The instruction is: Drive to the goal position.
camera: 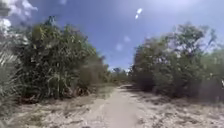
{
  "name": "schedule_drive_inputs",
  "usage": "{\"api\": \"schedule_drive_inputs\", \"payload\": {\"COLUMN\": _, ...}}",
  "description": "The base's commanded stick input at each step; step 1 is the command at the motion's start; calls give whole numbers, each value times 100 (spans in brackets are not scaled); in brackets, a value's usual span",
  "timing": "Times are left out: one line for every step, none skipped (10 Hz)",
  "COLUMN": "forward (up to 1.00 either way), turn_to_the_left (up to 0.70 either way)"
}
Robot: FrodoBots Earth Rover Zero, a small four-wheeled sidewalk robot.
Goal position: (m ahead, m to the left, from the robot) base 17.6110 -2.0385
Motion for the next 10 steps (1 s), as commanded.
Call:
{"api": "schedule_drive_inputs", "payload": {"forward": 85, "turn_to_the_left": 0}}
{"api": "schedule_drive_inputs", "payload": {"forward": 85, "turn_to_the_left": 0}}
{"api": "schedule_drive_inputs", "payload": {"forward": 85, "turn_to_the_left": 0}}
{"api": "schedule_drive_inputs", "payload": {"forward": 85, "turn_to_the_left": 0}}
{"api": "schedule_drive_inputs", "payload": {"forward": 85, "turn_to_the_left": 0}}
{"api": "schedule_drive_inputs", "payload": {"forward": 85, "turn_to_the_left": 0}}
{"api": "schedule_drive_inputs", "payload": {"forward": 85, "turn_to_the_left": 0}}
{"api": "schedule_drive_inputs", "payload": {"forward": 85, "turn_to_the_left": 0}}
{"api": "schedule_drive_inputs", "payload": {"forward": 85, "turn_to_the_left": 0}}
{"api": "schedule_drive_inputs", "payload": {"forward": 85, "turn_to_the_left": 0}}
